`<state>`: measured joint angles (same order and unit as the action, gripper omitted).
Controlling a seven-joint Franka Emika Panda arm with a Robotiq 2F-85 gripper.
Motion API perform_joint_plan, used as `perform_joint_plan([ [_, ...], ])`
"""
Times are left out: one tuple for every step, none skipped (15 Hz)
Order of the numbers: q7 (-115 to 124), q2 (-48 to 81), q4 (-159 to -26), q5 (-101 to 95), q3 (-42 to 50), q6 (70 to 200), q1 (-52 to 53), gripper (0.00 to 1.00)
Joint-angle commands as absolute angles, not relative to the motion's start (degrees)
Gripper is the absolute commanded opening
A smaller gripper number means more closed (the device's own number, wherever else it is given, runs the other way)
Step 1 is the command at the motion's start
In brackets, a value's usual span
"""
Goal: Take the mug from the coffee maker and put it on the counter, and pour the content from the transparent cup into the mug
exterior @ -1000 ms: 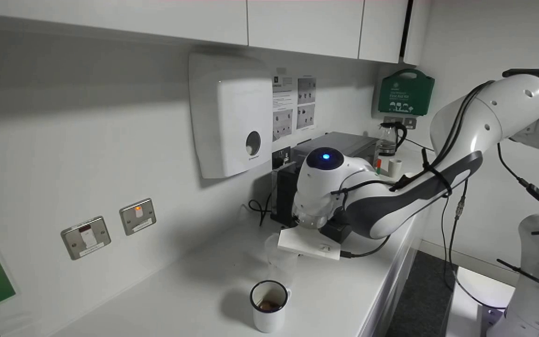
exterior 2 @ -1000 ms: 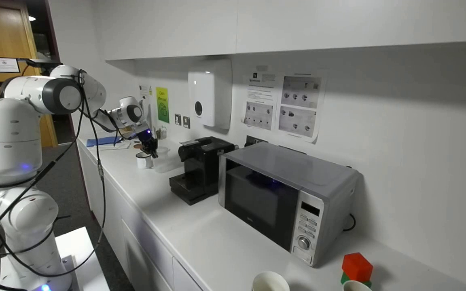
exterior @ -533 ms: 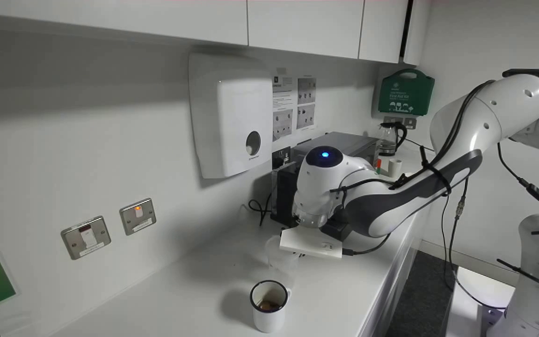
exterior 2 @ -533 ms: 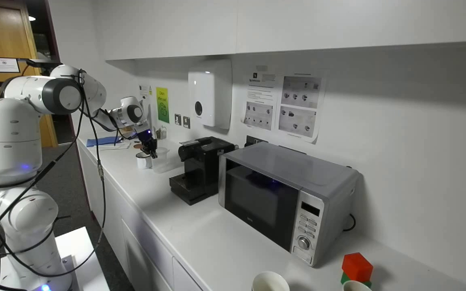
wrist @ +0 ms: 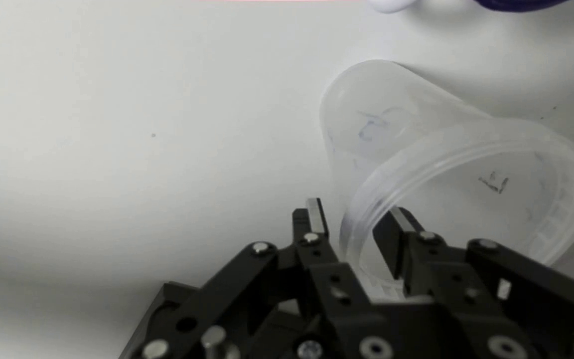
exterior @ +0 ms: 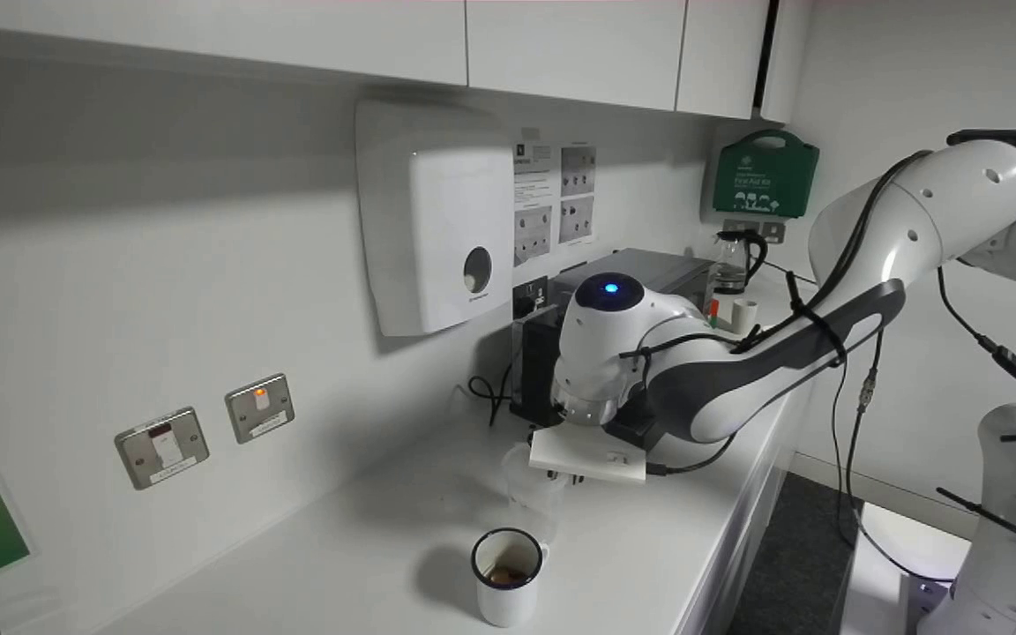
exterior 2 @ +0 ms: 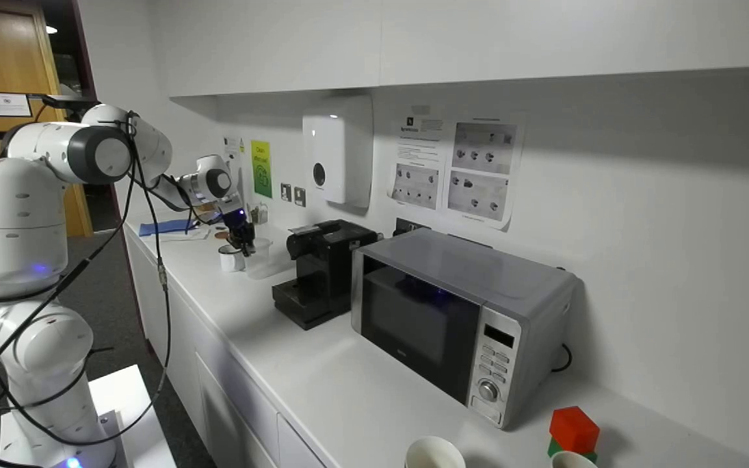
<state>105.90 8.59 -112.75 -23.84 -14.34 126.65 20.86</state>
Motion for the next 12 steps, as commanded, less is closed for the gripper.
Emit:
perform_joint_plan([
  [103.6, 6.9, -114.1, -22.2, -14.1, 127.0, 20.3, 0.65],
  [103.7, 6.8, -114.2, -22.2, -14.1, 127.1, 20.3, 0.73],
  [103.8, 6.5, -114.3, -22.3, -14.1, 127.0, 20.3, 0.80],
  [104.0, 6.2, -114.5, -22.5, -14.2, 127.0, 20.4, 0.88],
  [104.4, 5.8, -114.7, -22.8, -14.2, 126.9, 20.5, 0.95],
  [104.9, 5.2, -115.2, -23.1, -14.3, 126.8, 20.7, 1.00],
  [105.5, 4.4, -115.6, -23.6, -14.4, 126.7, 20.9, 1.00],
  [105.9, 3.7, -115.8, -23.9, -14.5, 126.4, 21.1, 1.00],
  [106.3, 3.0, -116.2, -24.3, -14.7, 126.2, 21.3, 1.00],
  [106.6, 2.2, -116.4, -25.0, -14.9, 125.8, 21.5, 1.00],
  [106.3, 1.2, -116.9, -25.8, -15.3, 125.4, 21.6, 1.00],
  [105.9, 0.6, -117.1, -27.7, -15.6, 124.3, 22.0, 1.00],
])
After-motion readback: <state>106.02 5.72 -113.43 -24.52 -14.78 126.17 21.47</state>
